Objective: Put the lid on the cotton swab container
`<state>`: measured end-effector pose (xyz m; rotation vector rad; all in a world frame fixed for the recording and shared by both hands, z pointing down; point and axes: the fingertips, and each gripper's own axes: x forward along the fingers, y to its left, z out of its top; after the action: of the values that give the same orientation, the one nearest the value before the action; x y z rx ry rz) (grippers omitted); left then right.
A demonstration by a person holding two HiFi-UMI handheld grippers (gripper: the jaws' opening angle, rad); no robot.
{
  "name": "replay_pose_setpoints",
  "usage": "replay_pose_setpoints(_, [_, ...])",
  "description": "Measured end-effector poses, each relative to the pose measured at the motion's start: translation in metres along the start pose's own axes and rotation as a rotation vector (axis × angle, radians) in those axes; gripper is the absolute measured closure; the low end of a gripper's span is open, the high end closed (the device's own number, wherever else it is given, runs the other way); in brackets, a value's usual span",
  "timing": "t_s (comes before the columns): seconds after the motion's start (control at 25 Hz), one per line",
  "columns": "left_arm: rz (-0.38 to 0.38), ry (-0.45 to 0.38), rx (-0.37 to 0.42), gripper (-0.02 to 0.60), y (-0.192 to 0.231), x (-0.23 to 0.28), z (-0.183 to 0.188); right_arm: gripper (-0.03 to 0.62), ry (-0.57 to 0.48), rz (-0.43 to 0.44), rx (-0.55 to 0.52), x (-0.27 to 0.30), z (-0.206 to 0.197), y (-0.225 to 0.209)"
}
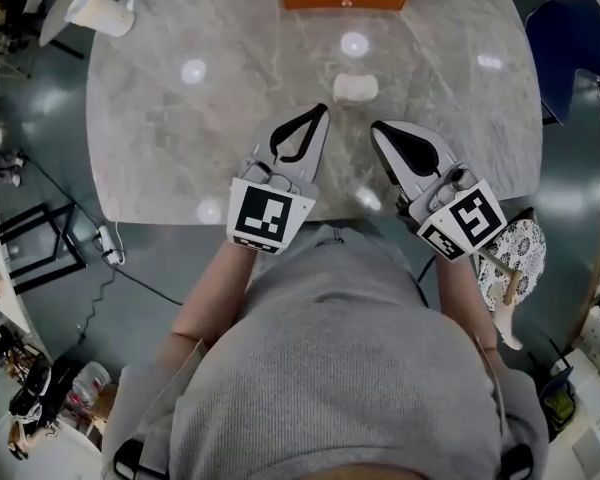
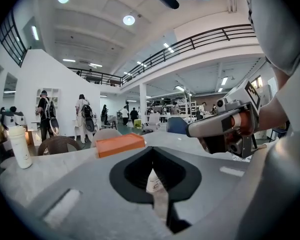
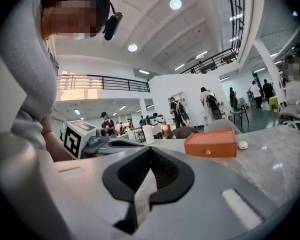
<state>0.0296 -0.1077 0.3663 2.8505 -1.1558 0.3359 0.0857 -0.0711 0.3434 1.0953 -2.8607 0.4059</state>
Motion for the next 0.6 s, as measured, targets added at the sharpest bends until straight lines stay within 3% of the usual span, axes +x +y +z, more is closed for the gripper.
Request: replay_pose_setpoints(0.6, [-0.015,-0.031,0.003,0.581,-0.005,-0.013,0.008,0.594,-0.031,-0.036,-0.008,-0.002,0.003,0.009])
